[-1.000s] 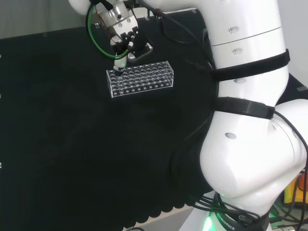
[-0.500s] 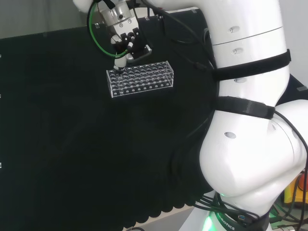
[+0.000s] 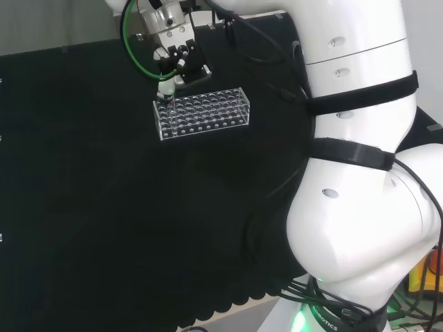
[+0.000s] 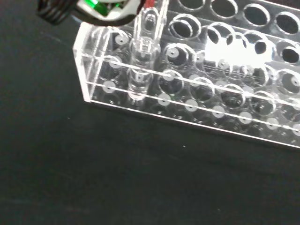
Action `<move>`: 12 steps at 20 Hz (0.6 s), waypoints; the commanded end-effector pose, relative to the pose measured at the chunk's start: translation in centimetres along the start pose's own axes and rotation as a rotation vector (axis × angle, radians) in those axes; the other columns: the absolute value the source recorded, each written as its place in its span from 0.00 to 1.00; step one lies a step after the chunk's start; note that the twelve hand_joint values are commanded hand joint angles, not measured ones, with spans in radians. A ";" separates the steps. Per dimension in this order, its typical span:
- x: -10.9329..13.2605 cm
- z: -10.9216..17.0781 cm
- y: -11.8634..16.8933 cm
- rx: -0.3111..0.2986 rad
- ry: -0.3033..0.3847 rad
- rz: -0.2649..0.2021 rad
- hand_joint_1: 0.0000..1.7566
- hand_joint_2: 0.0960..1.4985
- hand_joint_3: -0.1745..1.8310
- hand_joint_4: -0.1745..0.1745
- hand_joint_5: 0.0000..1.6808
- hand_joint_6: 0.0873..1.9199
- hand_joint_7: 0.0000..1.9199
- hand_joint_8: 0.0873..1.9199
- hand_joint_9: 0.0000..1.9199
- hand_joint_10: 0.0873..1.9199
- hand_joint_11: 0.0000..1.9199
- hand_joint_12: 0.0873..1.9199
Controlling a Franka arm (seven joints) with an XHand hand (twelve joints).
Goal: Pick up the test tube.
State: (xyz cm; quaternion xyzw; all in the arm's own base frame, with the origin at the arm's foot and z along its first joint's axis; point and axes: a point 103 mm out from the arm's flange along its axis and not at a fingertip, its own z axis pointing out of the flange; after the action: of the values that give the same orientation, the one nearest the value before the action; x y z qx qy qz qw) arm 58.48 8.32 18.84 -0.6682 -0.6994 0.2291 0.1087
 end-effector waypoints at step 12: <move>0.7 -0.5 -0.6 -0.221 0.050 0.051 0.72 0.48 0.27 0.00 0.83 0.13 0.90 0.20 0.81 0.23 0.63 0.47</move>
State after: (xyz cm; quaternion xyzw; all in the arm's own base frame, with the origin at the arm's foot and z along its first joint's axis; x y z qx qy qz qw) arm 58.02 8.75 18.41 -0.6750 -0.7093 0.1921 0.0664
